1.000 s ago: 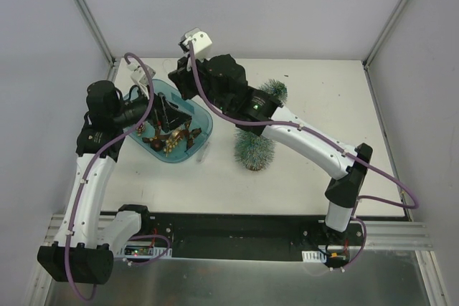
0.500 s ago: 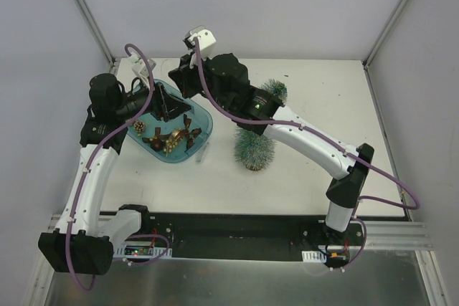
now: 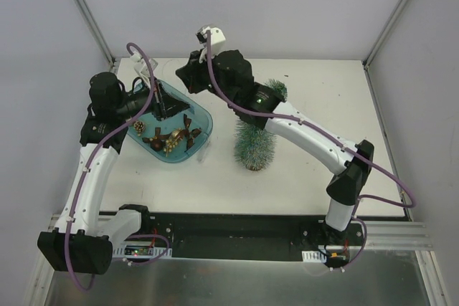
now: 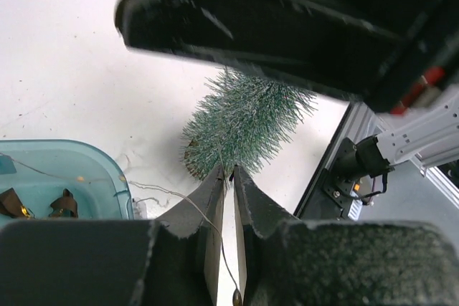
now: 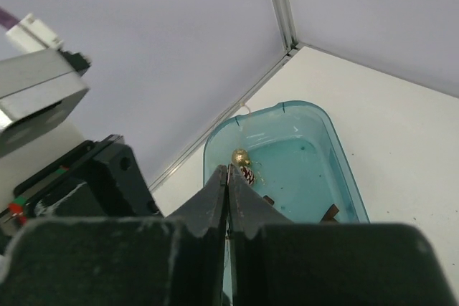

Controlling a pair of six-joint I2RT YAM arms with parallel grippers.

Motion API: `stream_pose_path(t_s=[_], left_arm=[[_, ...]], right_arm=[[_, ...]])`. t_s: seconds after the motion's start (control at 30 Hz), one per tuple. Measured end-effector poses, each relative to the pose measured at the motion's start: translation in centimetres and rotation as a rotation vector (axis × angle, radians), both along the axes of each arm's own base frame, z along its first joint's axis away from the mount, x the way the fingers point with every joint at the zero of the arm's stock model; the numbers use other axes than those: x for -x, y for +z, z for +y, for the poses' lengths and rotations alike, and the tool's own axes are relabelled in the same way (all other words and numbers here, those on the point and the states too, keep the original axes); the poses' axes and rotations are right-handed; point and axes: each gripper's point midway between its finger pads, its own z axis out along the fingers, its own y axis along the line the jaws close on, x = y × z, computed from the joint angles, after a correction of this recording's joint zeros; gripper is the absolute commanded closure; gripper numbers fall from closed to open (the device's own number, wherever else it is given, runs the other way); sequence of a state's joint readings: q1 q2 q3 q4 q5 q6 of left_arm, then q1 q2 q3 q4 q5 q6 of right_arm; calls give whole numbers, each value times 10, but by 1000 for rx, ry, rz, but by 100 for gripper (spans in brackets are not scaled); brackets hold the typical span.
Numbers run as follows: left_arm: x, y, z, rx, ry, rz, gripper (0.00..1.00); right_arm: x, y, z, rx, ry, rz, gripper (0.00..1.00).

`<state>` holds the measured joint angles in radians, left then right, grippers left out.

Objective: Decorate the small christmas tree

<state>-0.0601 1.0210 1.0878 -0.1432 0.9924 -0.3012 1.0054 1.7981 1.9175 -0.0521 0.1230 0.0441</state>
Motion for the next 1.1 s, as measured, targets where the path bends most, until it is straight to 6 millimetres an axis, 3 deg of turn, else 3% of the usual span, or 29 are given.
stream_pose_path(t_s=[0.23,0.43,0.63,0.9,1.1], left_arm=[[6,-1,-5,0,-24,19,91],[10,3,-17,-3,-77,36,91],[-1,11,-22,-10,-83,29,94],[-9,4,-28,-23,-99,53,95],[-9,4,-29,-29,-103,51,97]], right_arm=[[-29,11,-16,-121,-26,79,92],[-38,14,-19,-177,-3,125,91],[-51,14,-29,-202,-11,145,91],[-79,7,-55,-207,-55,161,89],[-80,14,-61,-211,-30,151,89]])
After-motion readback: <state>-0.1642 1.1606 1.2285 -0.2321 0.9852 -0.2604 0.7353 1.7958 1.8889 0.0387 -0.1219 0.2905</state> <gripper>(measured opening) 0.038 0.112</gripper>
